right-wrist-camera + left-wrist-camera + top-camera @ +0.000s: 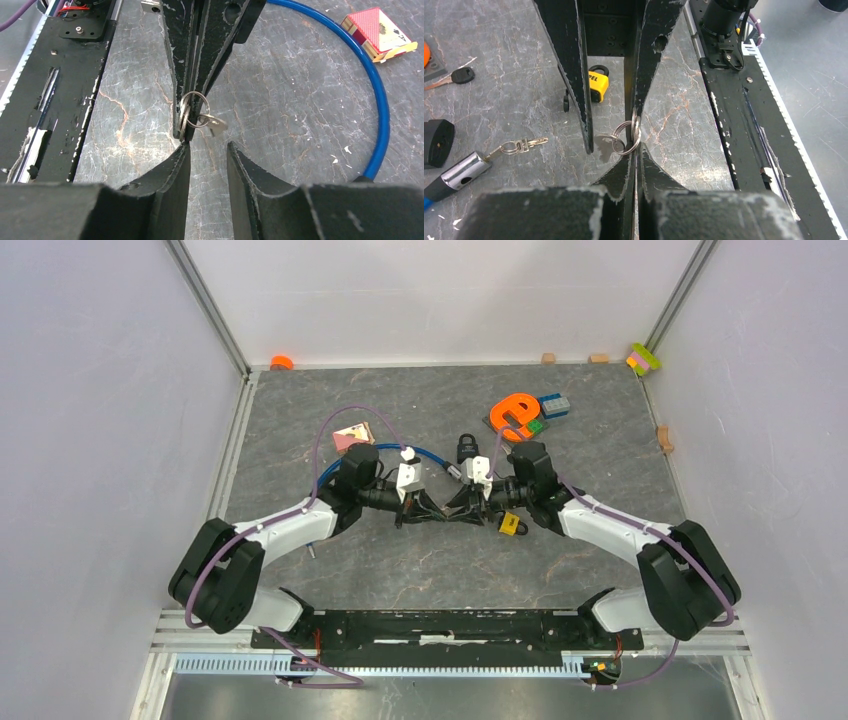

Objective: Unlock with the key

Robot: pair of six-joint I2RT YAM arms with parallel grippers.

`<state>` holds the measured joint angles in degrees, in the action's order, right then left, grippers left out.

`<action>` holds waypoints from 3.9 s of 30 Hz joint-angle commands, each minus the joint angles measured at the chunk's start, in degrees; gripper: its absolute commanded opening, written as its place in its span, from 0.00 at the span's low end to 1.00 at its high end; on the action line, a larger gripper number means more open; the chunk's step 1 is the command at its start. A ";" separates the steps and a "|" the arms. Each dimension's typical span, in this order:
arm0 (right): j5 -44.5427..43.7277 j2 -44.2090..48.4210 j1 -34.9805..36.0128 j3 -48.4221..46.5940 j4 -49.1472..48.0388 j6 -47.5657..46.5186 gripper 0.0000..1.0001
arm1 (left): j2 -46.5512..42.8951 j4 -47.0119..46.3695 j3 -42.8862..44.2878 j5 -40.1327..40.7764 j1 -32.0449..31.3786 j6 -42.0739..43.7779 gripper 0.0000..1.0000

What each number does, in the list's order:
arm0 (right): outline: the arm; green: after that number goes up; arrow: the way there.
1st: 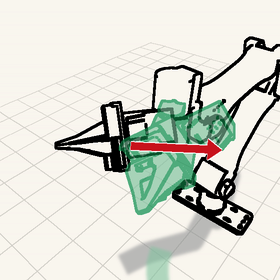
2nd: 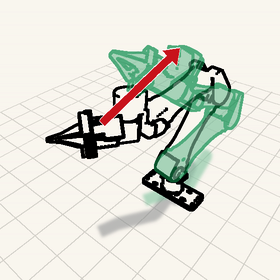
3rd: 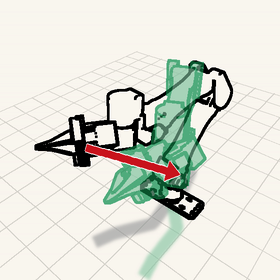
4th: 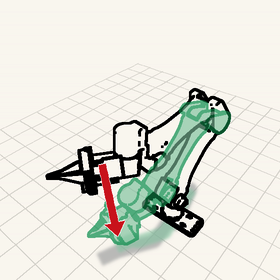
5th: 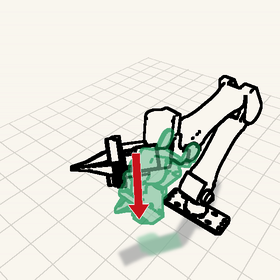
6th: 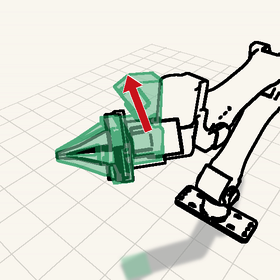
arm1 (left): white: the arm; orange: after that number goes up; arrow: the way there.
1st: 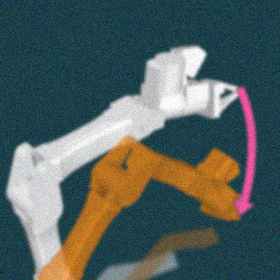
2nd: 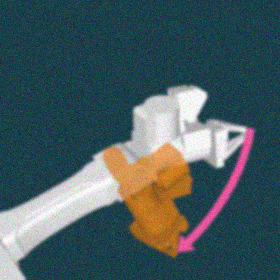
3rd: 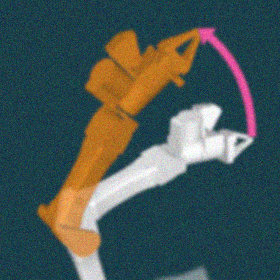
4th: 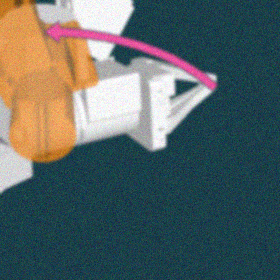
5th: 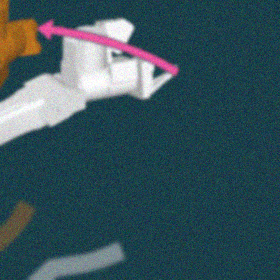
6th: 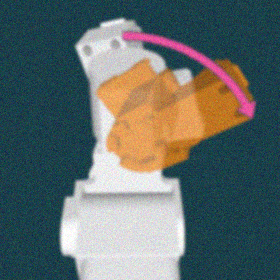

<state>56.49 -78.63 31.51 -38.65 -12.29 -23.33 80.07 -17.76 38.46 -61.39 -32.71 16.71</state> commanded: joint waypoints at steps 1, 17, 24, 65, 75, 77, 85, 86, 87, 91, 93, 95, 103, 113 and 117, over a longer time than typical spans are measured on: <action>0.15 -0.50 0.82 0.16 -2.27 1.01 0.36 | -0.42 -4.27 -0.02 -2.30 -0.07 -1.96 0.02; -1.22 -0.69 0.84 0.68 -7.13 3.96 0.29 | -0.22 -4.53 -0.60 -4.01 -0.07 -2.46 0.02; -0.06 -0.91 0.84 1.29 -8.14 4.44 0.23 | -0.16 -5.78 -0.97 -4.09 -0.07 -2.95 0.02; -2.42 4.43 -3.13 6.67 -28.45 23.23 0.47 | 8.91 -61.51 -3.27 -2.91 0.37 -59.56 0.02; -0.05 2.87 -3.04 8.20 -40.13 32.34 0.52 | 5.36 -53.05 -4.41 0.91 0.19 -52.42 0.02; 0.12 3.00 -2.97 9.04 -42.01 33.28 0.52 | 4.35 -50.08 -4.40 2.19 0.19 -50.33 0.02; -1.85 1.91 -2.59 8.07 -42.11 33.80 0.41 | 2.95 -46.38 -4.48 2.85 -0.69 -47.14 0.02; -2.14 1.80 -2.60 8.07 -42.15 33.93 0.39 | 3.07 -46.40 -4.47 2.76 -0.69 -47.13 0.02; -2.17 1.68 -2.63 8.07 -42.20 33.80 0.37 | 3.04 -46.40 -4.53 2.70 -0.77 -47.12 0.02; -3.28 1.89 -2.60 7.73 -40.69 32.62 0.28 | 2.96 -46.49 -4.71 2.32 -0.82 -47.07 0.02; -4.56 2.22 -2.64 7.38 -38.74 30.92 0.24 | 2.82 -46.47 -4.86 2.10 -0.86 -47.01 0.02; -5.59 2.45 -2.68 6.95 -36.19 29.14 0.20 | 2.79 -46.49 -4.92 1.93 -0.82 -46.93 0.02; -6.51 4.76 -3.70 6.04 -27.68 19.52 0.06 | 0.84 -40.04 -5.25 -0.28 -0.78 -40.85 0.02; -4.03 8.71 -4.35 5.02 -14.51 6.44 0.01 | -3.10 -17.00 -2.55 -2.01 -0.78 -21.02 0.02; -1.32 9.44 -4.36 4.84 -9.14 2.19 0.30 | -3.62 11.09 4.48 -4.96 -0.91 1.77 0.02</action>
<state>51.68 -70.76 27.24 -31.33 -28.29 -13.96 78.15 -33.74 35.03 -62.54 -33.26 -6.50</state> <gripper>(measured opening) 0.140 0.032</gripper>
